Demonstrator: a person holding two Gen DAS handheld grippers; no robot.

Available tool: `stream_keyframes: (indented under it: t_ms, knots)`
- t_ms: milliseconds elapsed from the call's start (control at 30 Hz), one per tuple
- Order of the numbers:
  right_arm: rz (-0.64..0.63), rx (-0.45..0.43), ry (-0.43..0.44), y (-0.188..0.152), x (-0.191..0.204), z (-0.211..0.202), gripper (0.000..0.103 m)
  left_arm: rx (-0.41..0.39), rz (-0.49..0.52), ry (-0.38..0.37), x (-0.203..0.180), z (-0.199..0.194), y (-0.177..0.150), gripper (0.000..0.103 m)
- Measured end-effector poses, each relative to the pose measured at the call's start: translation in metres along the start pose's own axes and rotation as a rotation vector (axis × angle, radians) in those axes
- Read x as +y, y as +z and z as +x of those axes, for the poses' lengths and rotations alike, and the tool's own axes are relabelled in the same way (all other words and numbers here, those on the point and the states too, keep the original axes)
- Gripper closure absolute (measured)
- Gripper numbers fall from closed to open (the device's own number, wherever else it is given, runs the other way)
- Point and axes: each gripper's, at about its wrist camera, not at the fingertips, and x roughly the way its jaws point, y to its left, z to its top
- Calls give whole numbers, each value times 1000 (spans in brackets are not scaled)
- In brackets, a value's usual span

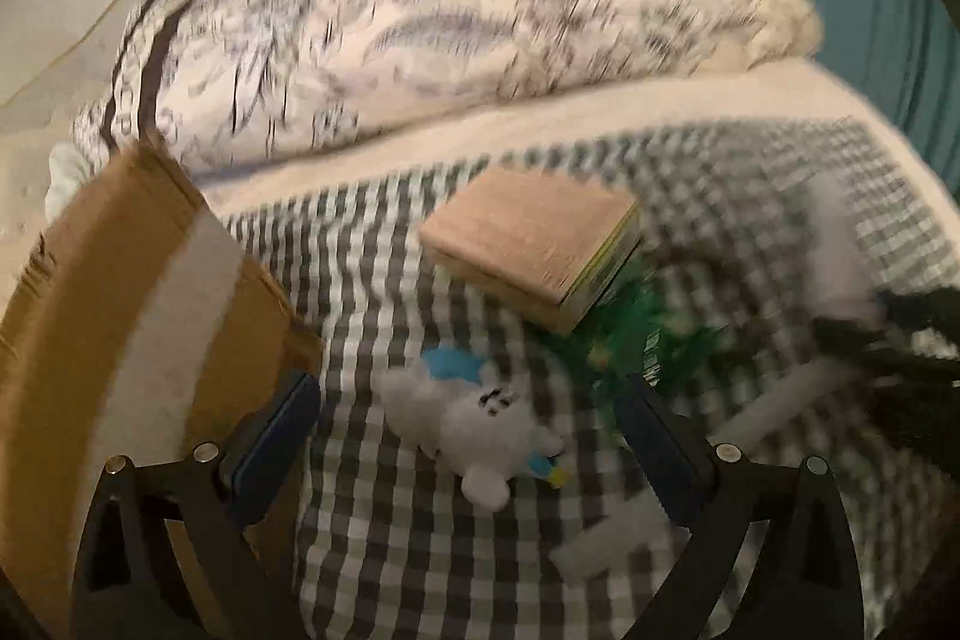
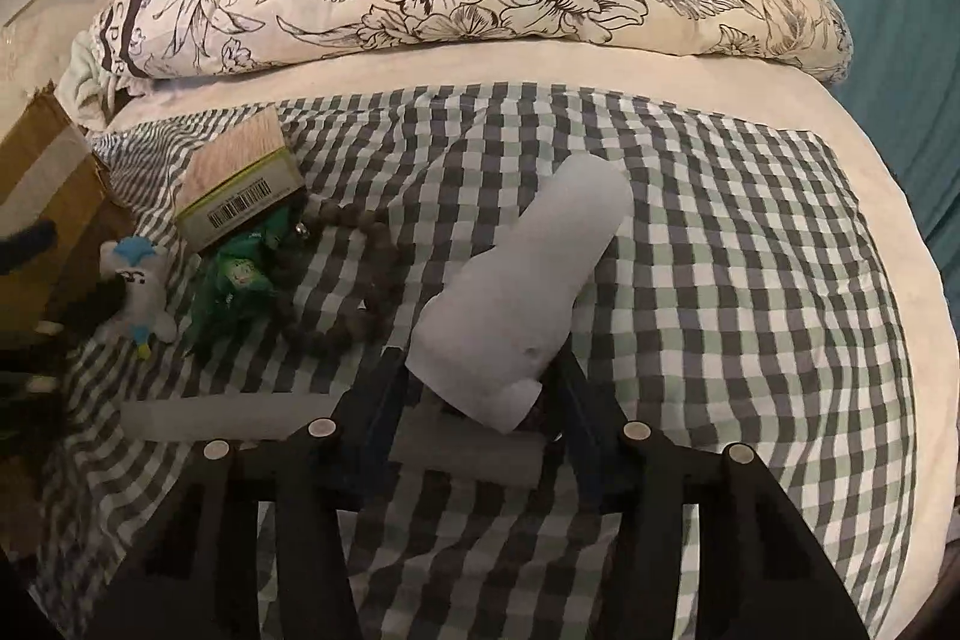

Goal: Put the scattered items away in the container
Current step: 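Grasp the white plush toy with the left gripper while the right gripper grasps the white roll, then lift and carry the plush toy and white roll over the cardboard box with both grippers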

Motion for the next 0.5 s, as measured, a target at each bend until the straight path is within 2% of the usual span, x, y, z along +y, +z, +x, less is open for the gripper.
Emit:
stream_keyframes:
  t_ms: [67, 167, 200, 233, 300, 367, 500]
  knots:
    - [3, -15, -10, 2, -2, -9, 54, 25, -35, 5, 5, 13, -3, 2]
    - [17, -46, -10, 5, -7, -26, 54, -9, -36, -5, 5, 14, -5, 6]
    - [22, -58, -10, 7, -8, -32, 54, -8, -31, -13, 4, 14, -5, 15]
    - [26, -68, -9, 8, -9, -37, 54, 7, -29, -19, 3, 17, -6, 29]
    - [26, -86, -8, 11, -8, -47, 54, 54, -35, -27, 4, 28, -6, 38]
    - [27, -101, -7, 12, -7, -56, 54, 70, -49, -45, 7, 33, -8, 38]
    - [25, -132, -10, 14, -3, -75, 54, 58, -12, -58, 2, 25, -9, 39]
